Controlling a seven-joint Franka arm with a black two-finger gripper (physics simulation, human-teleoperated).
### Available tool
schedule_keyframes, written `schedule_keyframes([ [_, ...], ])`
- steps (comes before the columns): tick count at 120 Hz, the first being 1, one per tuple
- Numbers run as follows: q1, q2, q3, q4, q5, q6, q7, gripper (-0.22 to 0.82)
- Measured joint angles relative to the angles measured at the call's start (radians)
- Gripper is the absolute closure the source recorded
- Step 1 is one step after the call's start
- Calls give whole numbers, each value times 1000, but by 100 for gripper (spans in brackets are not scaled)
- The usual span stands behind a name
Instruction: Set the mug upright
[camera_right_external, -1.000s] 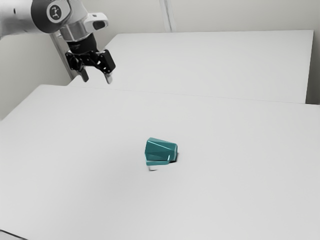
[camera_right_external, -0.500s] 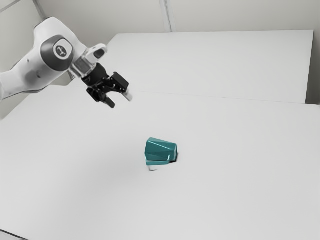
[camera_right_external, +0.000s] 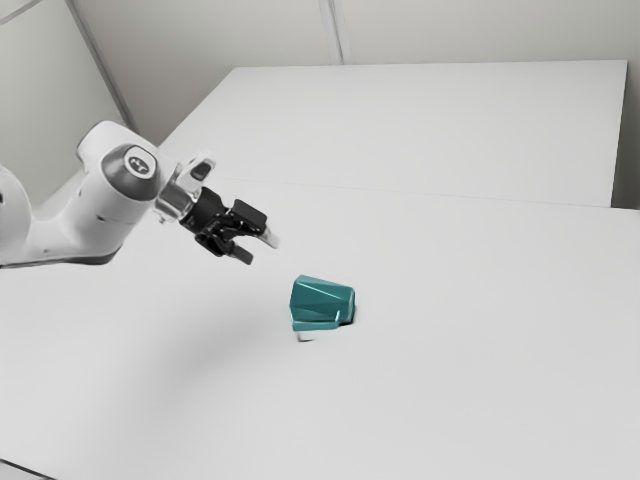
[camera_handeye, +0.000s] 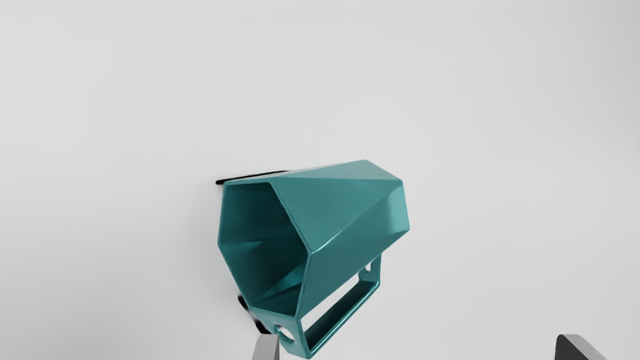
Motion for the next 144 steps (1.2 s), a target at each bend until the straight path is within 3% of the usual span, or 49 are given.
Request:
schedule_keyframes([
  [80, 7, 160, -2, -41, -256, 39, 299, 0],
  [144, 7, 211, -43, -12, -402, 25, 465, 0],
])
